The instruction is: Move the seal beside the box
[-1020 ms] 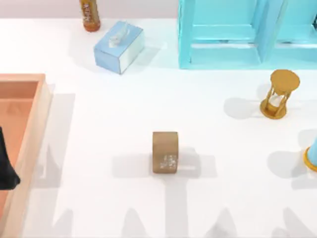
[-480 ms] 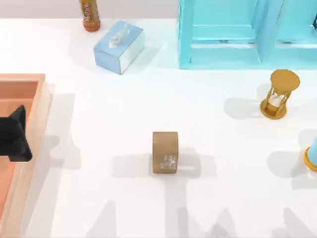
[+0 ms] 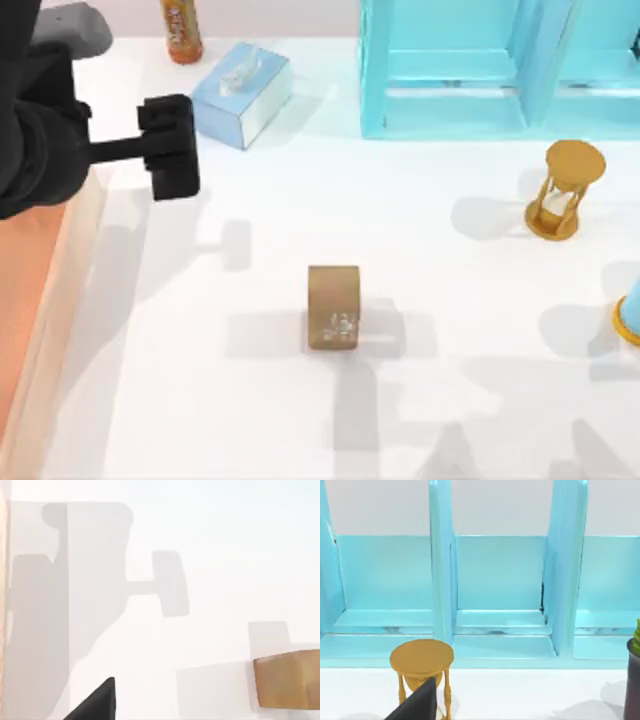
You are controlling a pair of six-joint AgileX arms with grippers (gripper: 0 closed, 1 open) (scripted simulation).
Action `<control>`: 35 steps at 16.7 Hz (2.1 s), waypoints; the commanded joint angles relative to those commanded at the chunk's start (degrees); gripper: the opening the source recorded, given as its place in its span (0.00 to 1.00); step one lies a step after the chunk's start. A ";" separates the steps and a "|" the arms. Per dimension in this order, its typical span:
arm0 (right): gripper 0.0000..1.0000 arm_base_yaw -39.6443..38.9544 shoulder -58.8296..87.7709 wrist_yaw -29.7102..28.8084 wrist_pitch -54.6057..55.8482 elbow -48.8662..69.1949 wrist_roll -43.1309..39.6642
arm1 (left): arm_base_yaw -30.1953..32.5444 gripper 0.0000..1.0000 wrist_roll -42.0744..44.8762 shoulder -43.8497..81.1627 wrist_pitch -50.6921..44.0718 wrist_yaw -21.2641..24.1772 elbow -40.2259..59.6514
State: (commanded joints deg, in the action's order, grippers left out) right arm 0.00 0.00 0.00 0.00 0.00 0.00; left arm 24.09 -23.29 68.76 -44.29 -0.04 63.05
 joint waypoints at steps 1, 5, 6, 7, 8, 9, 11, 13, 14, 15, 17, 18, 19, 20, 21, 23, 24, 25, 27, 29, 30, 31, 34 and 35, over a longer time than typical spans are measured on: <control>1.00 0.00 0.00 0.00 0.00 0.00 0.00 | 1.91 1.00 -1.84 5.50 -3.49 0.01 4.96; 1.00 0.00 0.00 0.00 0.00 0.00 0.00 | 9.09 1.00 -8.74 26.23 -16.57 0.06 23.59; 1.00 0.00 0.00 0.00 0.00 0.00 0.00 | 10.70 1.00 -10.28 30.91 -19.51 0.07 27.77; 1.00 0.00 0.00 0.00 0.00 0.00 0.00 | 12.22 1.00 -11.72 35.30 -22.27 0.07 31.69; 1.00 0.00 0.00 0.00 0.00 0.00 0.00 | 13.62 1.00 -13.05 39.38 -24.82 0.07 35.32; 1.00 0.00 0.00 0.00 0.00 0.00 0.00 | 14.89 1.00 -14.26 43.09 -27.13 0.07 38.62; 1.00 0.00 0.00 0.00 0.00 0.00 0.00 | 16.93 1.00 -16.20 49.09 -30.87 0.07 43.94; 1.00 0.00 0.00 0.00 0.00 0.00 0.00 | 18.30 1.00 -17.49 53.10 -33.37 0.06 47.50; 1.00 0.00 0.00 0.00 0.00 0.00 0.00 | 18.69 1.00 -17.86 54.26 -34.09 0.05 48.53; 1.00 0.00 0.00 0.00 0.00 0.00 0.00 | 18.89 1.00 -18.04 54.84 -34.45 0.05 49.05; 1.00 0.00 0.00 0.00 0.00 0.00 0.00 | 18.89 1.00 -18.04 54.84 -34.45 0.05 49.05; 1.00 0.00 0.00 0.00 0.00 0.00 0.00 | 18.89 1.00 -18.04 54.84 -34.45 0.05 49.05; 1.00 0.00 0.00 0.00 0.00 0.00 0.00 | 18.89 1.00 -18.04 54.84 -34.45 0.05 49.05; 1.00 0.00 0.00 0.00 0.00 0.00 0.00 | 18.61 1.00 -17.98 54.75 -34.32 0.07 48.90; 1.00 0.00 0.00 0.00 0.00 0.00 0.00 | 18.63 1.00 -17.96 54.78 -34.14 0.06 48.73; 1.00 0.00 0.00 0.00 0.00 0.00 0.00 | 18.68 1.00 -17.85 55.12 -32.07 0.05 46.66; 1.00 0.00 0.00 0.00 0.00 0.00 0.00 | 18.70 1.00 -17.82 55.42 -30.14 0.06 44.97; 1.00 0.00 0.00 0.00 0.00 0.00 0.00 | 18.69 1.00 -17.81 55.80 -27.63 0.06 43.02; 1.00 0.00 0.00 0.00 0.00 0.00 0.00 | 18.67 1.00 -17.81 56.72 -21.46 0.07 38.49; 1.00 0.00 0.00 0.00 0.00 0.00 0.00 | 18.69 1.00 -17.81 57.58 -16.46 0.08 34.28; 1.00 0.00 0.00 0.00 0.00 0.00 0.00 | 18.70 1.00 -17.81 57.92 -14.88 0.08 32.77; 1.00 0.00 0.00 0.00 0.00 0.00 0.00 | 18.71 1.00 -17.82 58.15 -13.90 0.08 31.85; 1.00 0.00 0.00 0.00 0.00 0.00 0.00 | 18.72 1.00 -17.83 58.24 -13.54 0.08 31.53; 1.00 0.00 0.00 0.00 0.00 0.00 0.00 | 18.72 1.00 -17.83 58.24 -13.54 0.08 31.53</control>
State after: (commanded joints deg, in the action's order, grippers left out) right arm 0.00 0.00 0.00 0.00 0.00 0.00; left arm 42.81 -41.12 127.00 -57.83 0.04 94.57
